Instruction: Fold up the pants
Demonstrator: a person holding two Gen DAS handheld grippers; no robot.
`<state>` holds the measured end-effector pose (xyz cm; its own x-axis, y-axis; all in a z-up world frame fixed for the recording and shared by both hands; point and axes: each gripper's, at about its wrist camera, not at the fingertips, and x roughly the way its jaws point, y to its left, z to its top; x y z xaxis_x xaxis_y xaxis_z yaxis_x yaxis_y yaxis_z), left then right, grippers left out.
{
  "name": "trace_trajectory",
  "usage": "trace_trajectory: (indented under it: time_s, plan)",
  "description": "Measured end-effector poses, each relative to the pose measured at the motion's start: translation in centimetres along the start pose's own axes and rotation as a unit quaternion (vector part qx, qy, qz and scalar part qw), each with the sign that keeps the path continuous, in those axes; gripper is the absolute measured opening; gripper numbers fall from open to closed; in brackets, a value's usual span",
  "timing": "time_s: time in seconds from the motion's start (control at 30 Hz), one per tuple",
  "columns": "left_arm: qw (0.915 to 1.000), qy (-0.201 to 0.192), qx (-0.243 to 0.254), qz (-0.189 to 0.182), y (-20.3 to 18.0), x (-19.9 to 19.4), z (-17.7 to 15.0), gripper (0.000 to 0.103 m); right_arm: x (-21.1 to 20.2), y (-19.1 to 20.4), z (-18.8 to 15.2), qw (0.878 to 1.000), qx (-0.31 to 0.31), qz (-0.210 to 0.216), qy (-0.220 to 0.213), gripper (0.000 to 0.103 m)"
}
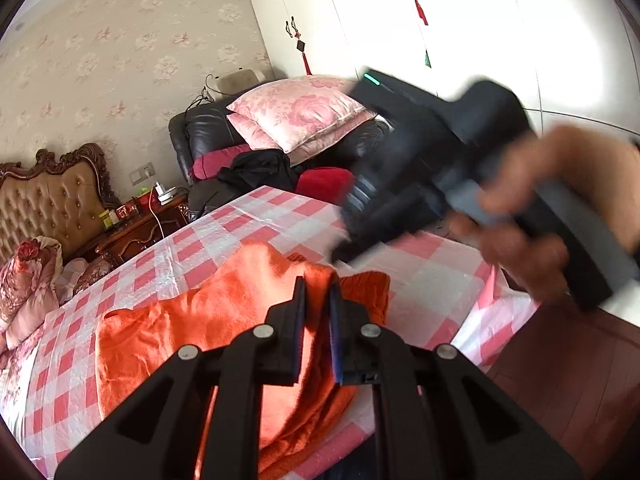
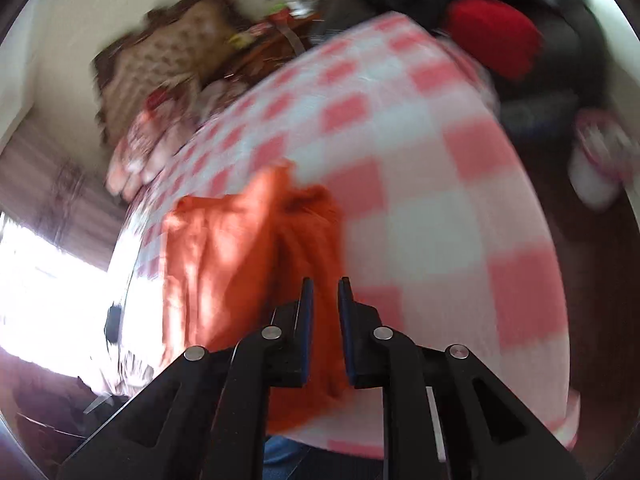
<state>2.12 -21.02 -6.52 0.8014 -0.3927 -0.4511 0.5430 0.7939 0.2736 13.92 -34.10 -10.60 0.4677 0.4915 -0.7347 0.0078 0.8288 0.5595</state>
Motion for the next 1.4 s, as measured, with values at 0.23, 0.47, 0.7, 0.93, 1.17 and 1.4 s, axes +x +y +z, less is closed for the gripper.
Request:
trace_trajectory:
  time_s: [0.23, 0.47, 0.7, 0.93, 1.17, 1.4]
  plan:
    - [0.9999, -0.007, 0.004, 0.009, -0.5, 0.6, 1.1, 0.010, 1.4, -2.3, -4.1, 0.996, 0.079, 0.049, 0.007, 0.003]
    - [0.9990, 0.021, 0.038, -0.013, -2.7, 1.9, -1.1, 0.010, 0.8, -2.5, -4.8, 0.995, 0.086, 0.057, 0.005, 0.003]
    - [0.9980, -0.012, 0.059, -0.021, -3.8, 0.8, -1.8, 0.051, -3.7, 0.7, -0.8, 0.998, 0.019, -0.002, -0.058, 0.003]
    - [0.9977, -0.048, -0.032, 0.035, 0.6, -3.9, -2.4, 0.077, -0.3, 8.5, 2.1, 0.989, -0.130, -0.052, -0.037, 0.004]
    - [0.9842, 0.099, -0.144, 0.025, 5.8, 0.6, -4.6, 0.033, 6.7, 10.0, 1.7, 0.969, -0.202, -0.143, -0.002, 0.000]
    - [0.9782, 0.129, -0.163, 0.009, 6.3, 1.5, -6.1, 0.030, 6.1, 9.6, 1.2, 0.971, -0.199, -0.135, -0.017, 0.000]
